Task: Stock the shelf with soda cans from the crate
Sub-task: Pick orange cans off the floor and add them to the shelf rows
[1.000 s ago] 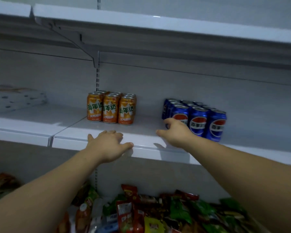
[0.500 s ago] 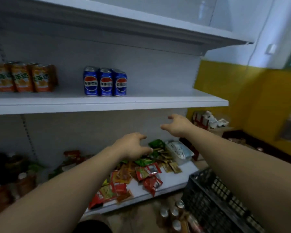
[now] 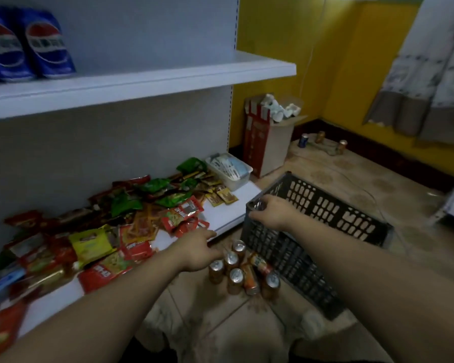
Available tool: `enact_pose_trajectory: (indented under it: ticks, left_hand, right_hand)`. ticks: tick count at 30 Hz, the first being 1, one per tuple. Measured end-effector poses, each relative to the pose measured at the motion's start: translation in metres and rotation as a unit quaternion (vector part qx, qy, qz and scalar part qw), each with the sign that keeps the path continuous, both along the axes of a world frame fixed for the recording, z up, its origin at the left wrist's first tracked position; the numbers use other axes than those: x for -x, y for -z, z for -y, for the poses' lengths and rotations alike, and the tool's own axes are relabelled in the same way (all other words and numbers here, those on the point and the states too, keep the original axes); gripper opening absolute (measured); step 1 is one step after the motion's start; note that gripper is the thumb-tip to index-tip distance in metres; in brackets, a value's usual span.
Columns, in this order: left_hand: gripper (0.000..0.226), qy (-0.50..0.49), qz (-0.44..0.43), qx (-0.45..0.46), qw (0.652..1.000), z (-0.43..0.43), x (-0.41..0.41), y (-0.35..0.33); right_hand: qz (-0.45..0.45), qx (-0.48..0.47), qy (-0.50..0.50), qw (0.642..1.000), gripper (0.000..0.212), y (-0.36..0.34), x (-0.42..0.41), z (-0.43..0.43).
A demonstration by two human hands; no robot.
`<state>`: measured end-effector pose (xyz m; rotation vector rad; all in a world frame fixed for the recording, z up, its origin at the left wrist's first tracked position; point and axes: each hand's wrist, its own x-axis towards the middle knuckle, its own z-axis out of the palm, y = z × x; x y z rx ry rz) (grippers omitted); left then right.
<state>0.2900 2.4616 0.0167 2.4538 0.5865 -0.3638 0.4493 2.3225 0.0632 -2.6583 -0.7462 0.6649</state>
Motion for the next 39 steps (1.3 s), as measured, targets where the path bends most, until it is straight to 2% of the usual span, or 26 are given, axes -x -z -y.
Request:
enact_pose_trajectory:
  ticks: [2,6,10,13,16,18,21,23,25,27,29,31,33,37,39]
  left_hand:
    - [0.072,0.018,-0.026,0.022,0.999,0.003,-0.012,0.028]
    - [0.046,0.03,-0.046,0.075,0.996,0.007,-0.035,0.078]
    - [0.049,0.063,-0.105,0.079,0.989,0.008,-0.065,0.131]
    - [0.045,0.112,-0.141,0.082,0.98,0.008,-0.098,0.171]
    - [0.059,0.127,-0.152,0.071,0.978,0.008,-0.126,0.213]
    - [0.053,0.135,-0.159,0.058,0.976,0.008,-0.141,0.241]
    - [0.038,0.13,-0.16,0.067,0.976,0.007,-0.155,0.273]
    - [0.049,0.121,-0.188,0.075,0.972,0.006,-0.159,0.289]
    - [0.075,0.13,-0.178,0.087,0.972,0.005,-0.158,0.299]
    - [0.08,0.122,-0.162,0.103,0.974,0.007,-0.157,0.291]
    - [0.058,0.09,-0.153,0.131,0.975,0.006,-0.153,0.283]
    - [0.053,0.072,-0.138,0.147,0.977,0.005,-0.147,0.275]
    - [0.048,0.061,-0.128,0.147,0.979,0.004,-0.141,0.27]
    - [0.017,0.076,-0.085,0.156,0.981,0.02,-0.133,0.219]
    - [0.02,0.089,-0.036,0.165,0.982,0.026,-0.123,0.188]
  right_hand:
    - [-0.033,0.032,0.017,0.999,0.063,0.035,-0.012,0.01]
    - [-0.083,0.076,0.048,0.992,0.058,0.103,-0.033,0.029]
    - [-0.114,0.118,0.057,0.985,0.071,0.18,-0.062,0.038]
    - [-0.153,0.129,0.071,0.977,0.063,0.224,-0.079,0.038]
    - [-0.18,0.14,0.072,0.971,0.056,0.267,-0.093,0.036]
    - [-0.196,0.137,0.068,0.969,0.063,0.3,-0.099,0.035]
    - [-0.224,0.187,0.029,0.956,0.066,0.343,-0.103,0.037]
    - [-0.213,0.197,0.034,0.956,0.064,0.36,-0.104,0.04]
    - [-0.194,0.195,0.043,0.961,0.059,0.373,-0.103,0.042]
    - [-0.175,0.191,0.052,0.965,0.053,0.384,-0.1,0.042]
    - [-0.179,0.163,0.069,0.968,0.052,0.383,-0.096,0.043]
    - [-0.179,0.135,0.08,0.971,0.055,0.369,-0.092,0.044]
    - [-0.162,0.104,0.086,0.978,0.057,0.346,-0.089,0.045]
    - [-0.115,0.085,0.053,0.988,0.07,0.278,-0.075,0.039]
    - [-0.11,0.036,0.043,0.992,0.077,0.234,-0.065,0.034]
